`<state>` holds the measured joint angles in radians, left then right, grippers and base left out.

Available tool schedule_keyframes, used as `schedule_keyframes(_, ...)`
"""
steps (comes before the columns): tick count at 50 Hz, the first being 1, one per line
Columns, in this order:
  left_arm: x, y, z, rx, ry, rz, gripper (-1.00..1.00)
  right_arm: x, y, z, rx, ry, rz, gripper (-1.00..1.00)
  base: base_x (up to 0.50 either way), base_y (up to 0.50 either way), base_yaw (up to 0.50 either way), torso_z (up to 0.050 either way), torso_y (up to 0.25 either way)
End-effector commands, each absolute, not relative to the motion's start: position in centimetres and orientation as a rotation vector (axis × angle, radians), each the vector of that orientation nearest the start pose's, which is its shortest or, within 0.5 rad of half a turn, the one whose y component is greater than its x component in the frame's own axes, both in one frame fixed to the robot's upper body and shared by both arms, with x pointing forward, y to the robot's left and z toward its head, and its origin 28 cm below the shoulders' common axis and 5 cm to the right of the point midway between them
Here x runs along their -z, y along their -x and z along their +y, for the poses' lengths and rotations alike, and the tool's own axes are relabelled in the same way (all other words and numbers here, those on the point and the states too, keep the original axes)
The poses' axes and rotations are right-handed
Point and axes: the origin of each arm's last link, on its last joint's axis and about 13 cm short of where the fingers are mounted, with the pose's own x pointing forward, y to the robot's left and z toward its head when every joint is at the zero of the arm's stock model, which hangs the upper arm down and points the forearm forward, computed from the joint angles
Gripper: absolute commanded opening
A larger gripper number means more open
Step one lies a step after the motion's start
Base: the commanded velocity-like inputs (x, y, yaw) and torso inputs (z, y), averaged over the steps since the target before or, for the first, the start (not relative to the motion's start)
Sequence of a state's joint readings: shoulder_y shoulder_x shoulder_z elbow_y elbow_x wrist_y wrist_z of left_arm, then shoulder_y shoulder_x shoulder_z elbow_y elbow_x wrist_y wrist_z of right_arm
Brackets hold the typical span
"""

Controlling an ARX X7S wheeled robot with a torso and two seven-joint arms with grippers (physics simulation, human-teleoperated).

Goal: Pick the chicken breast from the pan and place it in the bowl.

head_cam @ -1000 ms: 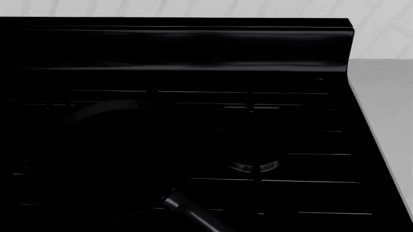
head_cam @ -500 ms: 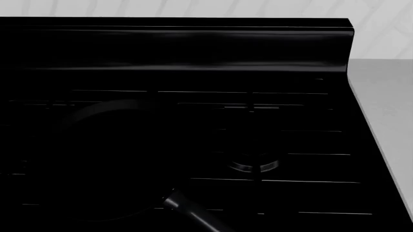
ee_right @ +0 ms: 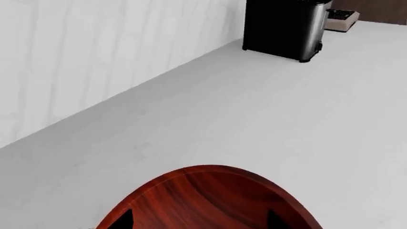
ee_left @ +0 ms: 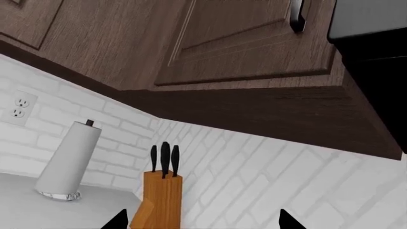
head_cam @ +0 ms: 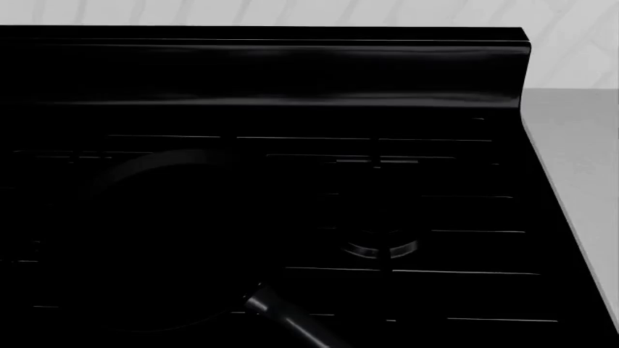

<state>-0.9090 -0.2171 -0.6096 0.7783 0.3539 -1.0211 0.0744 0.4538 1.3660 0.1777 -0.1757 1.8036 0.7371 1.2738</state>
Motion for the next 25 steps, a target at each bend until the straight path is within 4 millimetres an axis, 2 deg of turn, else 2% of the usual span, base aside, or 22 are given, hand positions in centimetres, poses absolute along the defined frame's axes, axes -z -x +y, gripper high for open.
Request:
schedule_keyframes(1,-19.5,-18.8,34.7,-0.881,0.003,-0.197,1.0,-32.5,-18.6,-26.9,0.825,-0.116,0.138,1.0,0.02,-0.02,0.0,-0.027,0.0)
schedule_keyframes(14,-19.7,-18.8,34.6,-0.879,0.004,-0.201,1.0,-34.8,-17.1,-24.4,0.744,-0.061,0.026,1.0,0.01,-0.01,-0.01,-0.027,0.0)
schedule_keyframes(25,-19.5,-18.8,34.6,-0.877,0.003,-0.198,1.0,-35.3,-16.4,-22.4,0.672,-0.017,-0.04,1.0,0.01,-0.01,-0.01,-0.027,0.0)
